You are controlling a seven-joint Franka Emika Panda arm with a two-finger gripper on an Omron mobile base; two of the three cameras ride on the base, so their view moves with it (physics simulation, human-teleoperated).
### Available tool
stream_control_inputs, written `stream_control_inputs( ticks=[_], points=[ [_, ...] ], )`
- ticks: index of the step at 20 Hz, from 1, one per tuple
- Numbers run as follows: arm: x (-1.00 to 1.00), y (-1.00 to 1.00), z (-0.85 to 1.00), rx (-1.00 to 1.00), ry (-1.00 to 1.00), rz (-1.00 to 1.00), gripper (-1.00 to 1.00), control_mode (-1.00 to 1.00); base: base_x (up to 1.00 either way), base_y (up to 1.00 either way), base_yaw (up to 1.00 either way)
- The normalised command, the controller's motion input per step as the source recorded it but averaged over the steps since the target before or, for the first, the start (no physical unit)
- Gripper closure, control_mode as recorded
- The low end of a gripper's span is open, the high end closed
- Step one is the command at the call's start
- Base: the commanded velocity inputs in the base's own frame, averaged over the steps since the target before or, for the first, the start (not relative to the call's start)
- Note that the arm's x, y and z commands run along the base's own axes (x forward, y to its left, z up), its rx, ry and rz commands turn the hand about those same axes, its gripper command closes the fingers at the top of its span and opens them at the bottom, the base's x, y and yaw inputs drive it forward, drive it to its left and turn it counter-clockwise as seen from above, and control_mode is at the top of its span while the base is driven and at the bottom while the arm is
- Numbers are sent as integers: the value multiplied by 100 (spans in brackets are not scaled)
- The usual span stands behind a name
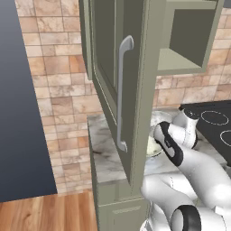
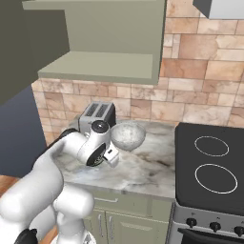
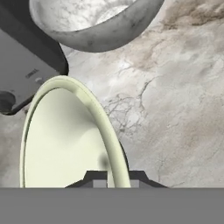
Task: Pick up the bowls on the counter and stack them on top of one another in the open cabinet. Place the smaller bowl on top of the larger bowl.
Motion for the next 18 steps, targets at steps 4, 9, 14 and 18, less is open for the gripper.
stream_control_inputs(
  ticks=[4, 9, 14, 18],
  points=[
    [0, -5, 45, 0, 0, -10, 100, -100, 0, 0, 0],
    [0, -2, 34, 3, -4, -8, 100, -100, 0, 0, 0],
    [-10, -3, 29, 5, -12, -6, 100, -100, 0, 0, 0],
    [-32, -18, 8, 7, -17, -1, 100, -100, 0, 0, 0]
  ],
)
